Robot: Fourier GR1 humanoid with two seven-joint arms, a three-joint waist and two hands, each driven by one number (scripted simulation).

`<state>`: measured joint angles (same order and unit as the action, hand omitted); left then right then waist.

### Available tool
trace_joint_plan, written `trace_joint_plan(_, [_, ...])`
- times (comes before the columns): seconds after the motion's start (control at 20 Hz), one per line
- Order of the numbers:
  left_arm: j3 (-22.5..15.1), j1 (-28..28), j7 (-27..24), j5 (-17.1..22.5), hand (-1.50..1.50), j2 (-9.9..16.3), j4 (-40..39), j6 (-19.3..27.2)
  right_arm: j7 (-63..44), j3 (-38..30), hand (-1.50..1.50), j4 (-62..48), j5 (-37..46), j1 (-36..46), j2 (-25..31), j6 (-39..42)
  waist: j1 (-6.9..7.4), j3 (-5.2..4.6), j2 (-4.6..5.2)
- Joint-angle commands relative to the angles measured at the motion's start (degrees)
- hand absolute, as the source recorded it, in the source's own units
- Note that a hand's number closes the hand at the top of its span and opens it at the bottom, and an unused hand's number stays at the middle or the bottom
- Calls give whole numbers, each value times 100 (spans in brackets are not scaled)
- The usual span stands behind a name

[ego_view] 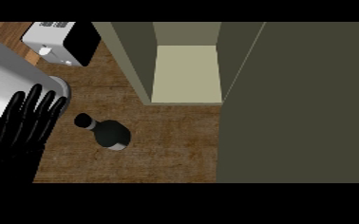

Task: Pick up the wine, place it into the cabinet and close the cabinet

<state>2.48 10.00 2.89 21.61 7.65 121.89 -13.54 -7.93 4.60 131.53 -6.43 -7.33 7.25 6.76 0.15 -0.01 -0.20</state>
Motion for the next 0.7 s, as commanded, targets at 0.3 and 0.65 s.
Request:
trace_joint_plan(0.3, [351,227,1215,1047,-150,177,1187,222,-2008,563,-150,1480,81,484,4,-398,-2,-2,9])
trace_joint_plan(0.65, [374,321,2058,1223,-150,281,2031,703,-3249,181,-150,1803,-196,1506,188,-816,22,-4,-4])
